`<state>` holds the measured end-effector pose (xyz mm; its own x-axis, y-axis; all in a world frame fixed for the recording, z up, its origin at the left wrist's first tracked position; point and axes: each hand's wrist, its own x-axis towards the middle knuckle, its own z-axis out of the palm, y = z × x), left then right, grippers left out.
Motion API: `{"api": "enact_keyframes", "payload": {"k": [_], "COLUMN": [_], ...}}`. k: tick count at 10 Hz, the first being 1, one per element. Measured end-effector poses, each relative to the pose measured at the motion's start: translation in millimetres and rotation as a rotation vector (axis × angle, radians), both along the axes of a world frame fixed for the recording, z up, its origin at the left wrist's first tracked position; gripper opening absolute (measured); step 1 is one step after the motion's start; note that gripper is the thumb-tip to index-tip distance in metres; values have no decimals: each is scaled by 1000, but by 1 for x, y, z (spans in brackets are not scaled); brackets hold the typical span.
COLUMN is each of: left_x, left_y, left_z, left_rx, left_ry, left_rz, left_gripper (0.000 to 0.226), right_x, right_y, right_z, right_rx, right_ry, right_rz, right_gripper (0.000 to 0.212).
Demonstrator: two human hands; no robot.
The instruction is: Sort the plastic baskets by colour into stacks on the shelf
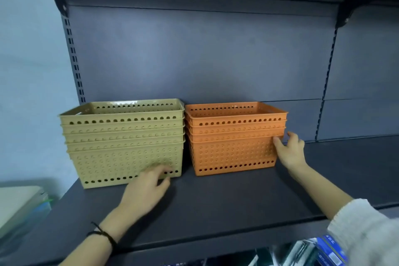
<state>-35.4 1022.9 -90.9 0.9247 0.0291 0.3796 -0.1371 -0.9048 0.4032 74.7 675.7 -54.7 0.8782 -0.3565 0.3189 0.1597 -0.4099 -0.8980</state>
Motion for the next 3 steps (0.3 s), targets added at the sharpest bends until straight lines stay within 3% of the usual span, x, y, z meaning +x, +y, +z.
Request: {"api": "enact_keyframes", "payload": {"k": [1, 2, 3], "left_x": [-25, -75, -150], "left_y": [19, 22, 7], "left_z": [13, 23, -1], "left_rx": [-67, -145, -214], "left_ry": [3, -125, -150], "left_rz": [104, 146, 44], "left_gripper": [29, 23, 27], "right_x": [-33, -89, -167], "right_y": [-3, -5, -20], "right_z": [21, 47, 76], "right_rx": [78, 191, 229], "right_ry": [-46, -273, -591], "right_rz": [-2, 67, 209], "right_gripper": [55, 39, 23]}}
